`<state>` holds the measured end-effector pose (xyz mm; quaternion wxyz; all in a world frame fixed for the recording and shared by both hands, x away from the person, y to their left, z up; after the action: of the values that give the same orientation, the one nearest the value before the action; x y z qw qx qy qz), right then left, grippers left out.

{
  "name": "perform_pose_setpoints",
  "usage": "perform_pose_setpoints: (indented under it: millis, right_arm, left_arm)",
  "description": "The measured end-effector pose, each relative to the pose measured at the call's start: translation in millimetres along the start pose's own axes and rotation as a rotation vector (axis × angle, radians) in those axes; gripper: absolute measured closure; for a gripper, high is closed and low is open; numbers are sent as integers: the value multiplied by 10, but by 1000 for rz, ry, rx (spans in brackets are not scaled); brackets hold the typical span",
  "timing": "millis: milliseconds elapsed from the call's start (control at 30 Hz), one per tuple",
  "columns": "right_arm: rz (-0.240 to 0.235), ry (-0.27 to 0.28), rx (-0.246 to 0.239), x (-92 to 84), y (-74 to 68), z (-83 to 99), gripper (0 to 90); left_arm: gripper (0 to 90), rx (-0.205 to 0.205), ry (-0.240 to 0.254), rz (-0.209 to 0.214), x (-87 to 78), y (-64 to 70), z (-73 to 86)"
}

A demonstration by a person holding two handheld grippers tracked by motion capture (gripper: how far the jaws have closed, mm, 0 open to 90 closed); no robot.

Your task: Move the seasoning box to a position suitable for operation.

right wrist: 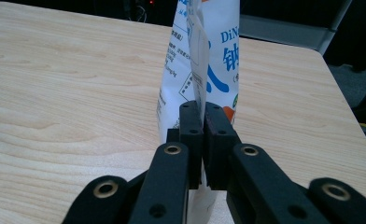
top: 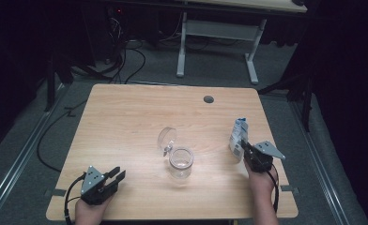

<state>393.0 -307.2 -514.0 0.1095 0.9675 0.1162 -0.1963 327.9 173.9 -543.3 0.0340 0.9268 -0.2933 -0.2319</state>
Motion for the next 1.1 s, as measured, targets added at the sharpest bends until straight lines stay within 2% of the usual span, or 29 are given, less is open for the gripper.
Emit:
perform_pose_setpoints:
  millis: [800, 1100]
  right_arm:
    - [-15, 4, 32, -23, 4, -17, 900]
    - [-47, 17, 35, -145, -70, -70, 900]
  left_arm:
    - [678, -5, 7, 11, -7, 9, -1]
    - [673, -1, 14, 36, 50, 51, -40]
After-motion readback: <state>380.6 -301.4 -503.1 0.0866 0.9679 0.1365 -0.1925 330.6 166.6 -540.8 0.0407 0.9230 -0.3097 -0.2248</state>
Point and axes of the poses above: each handheld gripper's, and its own axes: x roughly forward along the jaws, z roughly out of its underside, y roughly to its right, the point moved 5 cm from there along x, roughly forward along the jaws, and after that the axes turned 7 degrees about -x, right-handed, at the moved point
